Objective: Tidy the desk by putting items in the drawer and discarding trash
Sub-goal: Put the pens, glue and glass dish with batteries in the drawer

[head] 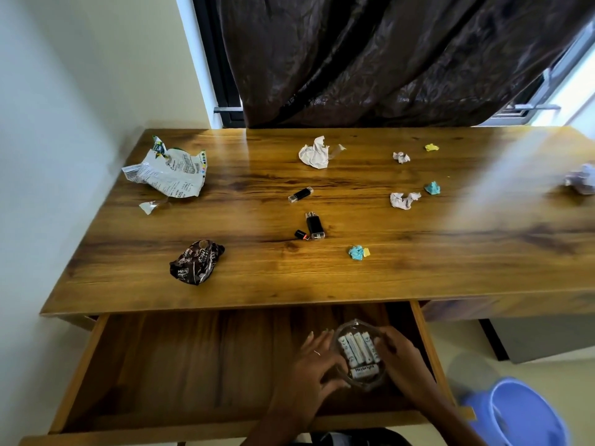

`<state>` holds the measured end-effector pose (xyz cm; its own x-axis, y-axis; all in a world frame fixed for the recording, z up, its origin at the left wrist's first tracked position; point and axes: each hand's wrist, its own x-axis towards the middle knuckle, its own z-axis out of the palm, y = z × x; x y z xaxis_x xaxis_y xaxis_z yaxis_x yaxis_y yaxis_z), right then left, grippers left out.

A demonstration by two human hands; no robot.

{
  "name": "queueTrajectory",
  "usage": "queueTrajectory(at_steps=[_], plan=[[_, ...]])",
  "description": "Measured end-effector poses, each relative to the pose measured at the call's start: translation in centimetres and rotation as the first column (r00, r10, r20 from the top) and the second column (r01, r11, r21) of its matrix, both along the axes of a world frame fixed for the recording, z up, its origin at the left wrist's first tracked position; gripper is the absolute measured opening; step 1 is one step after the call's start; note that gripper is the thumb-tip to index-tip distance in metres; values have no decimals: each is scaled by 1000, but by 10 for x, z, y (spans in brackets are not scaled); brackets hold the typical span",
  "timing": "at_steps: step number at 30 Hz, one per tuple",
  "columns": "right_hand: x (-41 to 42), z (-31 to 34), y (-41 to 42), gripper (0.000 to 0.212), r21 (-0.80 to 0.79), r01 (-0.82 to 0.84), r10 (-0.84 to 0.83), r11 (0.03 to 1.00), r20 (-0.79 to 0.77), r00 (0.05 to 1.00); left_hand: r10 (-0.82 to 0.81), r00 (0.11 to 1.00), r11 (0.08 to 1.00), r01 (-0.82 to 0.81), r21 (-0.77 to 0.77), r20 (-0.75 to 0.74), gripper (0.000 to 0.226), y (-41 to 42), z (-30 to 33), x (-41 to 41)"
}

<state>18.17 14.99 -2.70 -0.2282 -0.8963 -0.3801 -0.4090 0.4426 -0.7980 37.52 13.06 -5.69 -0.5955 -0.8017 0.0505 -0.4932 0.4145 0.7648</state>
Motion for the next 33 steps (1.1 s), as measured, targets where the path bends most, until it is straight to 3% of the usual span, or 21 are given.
queueTrajectory(at_steps=[9,23,28,33], plan=[[-7,-18,11,28,147,-105,138,984,-237,962,-104,983,957,58,285,151,20,-5,3,-10],[-17,-32,-4,35,166,-89,130,982,-253,959,-139,978,923,71,379,156,18,-14,-8,-21],[-14,-37,-3,34,126,-94,137,988,-397,908,-94,988,914,36,405,124,34,-12,-12,-20],[-9,-31,-1,45,189,-112,191,976,-479,857,-62,991,906,6,424,120,54,-12,-17,-22]])
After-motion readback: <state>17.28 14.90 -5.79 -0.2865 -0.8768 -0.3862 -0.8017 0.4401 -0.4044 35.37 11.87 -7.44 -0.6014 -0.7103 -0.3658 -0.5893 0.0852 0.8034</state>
